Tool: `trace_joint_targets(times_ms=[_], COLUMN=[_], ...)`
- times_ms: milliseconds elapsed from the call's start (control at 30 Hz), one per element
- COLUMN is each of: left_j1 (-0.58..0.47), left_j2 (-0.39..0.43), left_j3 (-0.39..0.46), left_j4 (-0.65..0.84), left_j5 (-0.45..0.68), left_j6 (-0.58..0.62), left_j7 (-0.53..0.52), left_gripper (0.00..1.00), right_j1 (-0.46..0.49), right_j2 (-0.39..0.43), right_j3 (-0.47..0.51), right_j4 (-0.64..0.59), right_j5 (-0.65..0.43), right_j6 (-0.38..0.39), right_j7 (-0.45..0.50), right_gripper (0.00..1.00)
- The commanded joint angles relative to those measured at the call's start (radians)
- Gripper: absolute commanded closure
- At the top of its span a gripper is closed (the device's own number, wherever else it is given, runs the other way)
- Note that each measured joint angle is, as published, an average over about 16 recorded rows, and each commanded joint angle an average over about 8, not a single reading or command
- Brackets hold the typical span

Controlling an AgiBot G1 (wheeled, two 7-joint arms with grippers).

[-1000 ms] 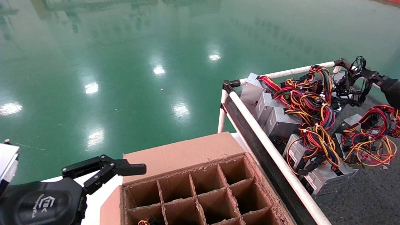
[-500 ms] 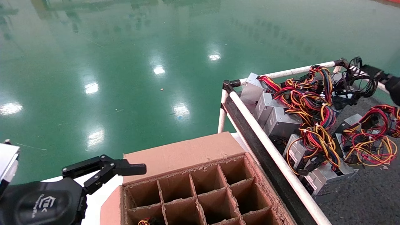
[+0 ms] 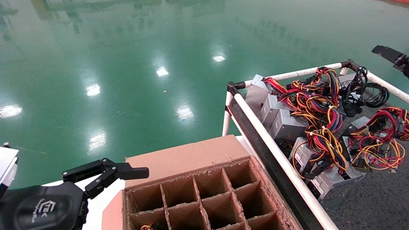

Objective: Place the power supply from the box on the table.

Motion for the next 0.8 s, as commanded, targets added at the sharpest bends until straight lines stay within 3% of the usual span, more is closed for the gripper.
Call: trace_joint_targets(times_ms=[33, 800], left_j1=[0.000, 0.000], left_j2=[0.000, 0.000], left_j3=[0.000, 0.000], left_j4=[0.000, 0.000], left_j5=[0.000, 0.000], left_j6=[0.000, 0.000], left_j7=[0.000, 0.000], left_gripper=[0.00, 0.00], right_j1=[0.006, -0.281], right_j2=[0.000, 0.109], right_j3=[-0.001, 0.016], right_j4=[0.001, 0.485], right_j5=[-0.001, 0.124], right_j6=[-0.004, -0.346], right_j7=[0.003, -0.046], right_gripper=[0.00, 0.00])
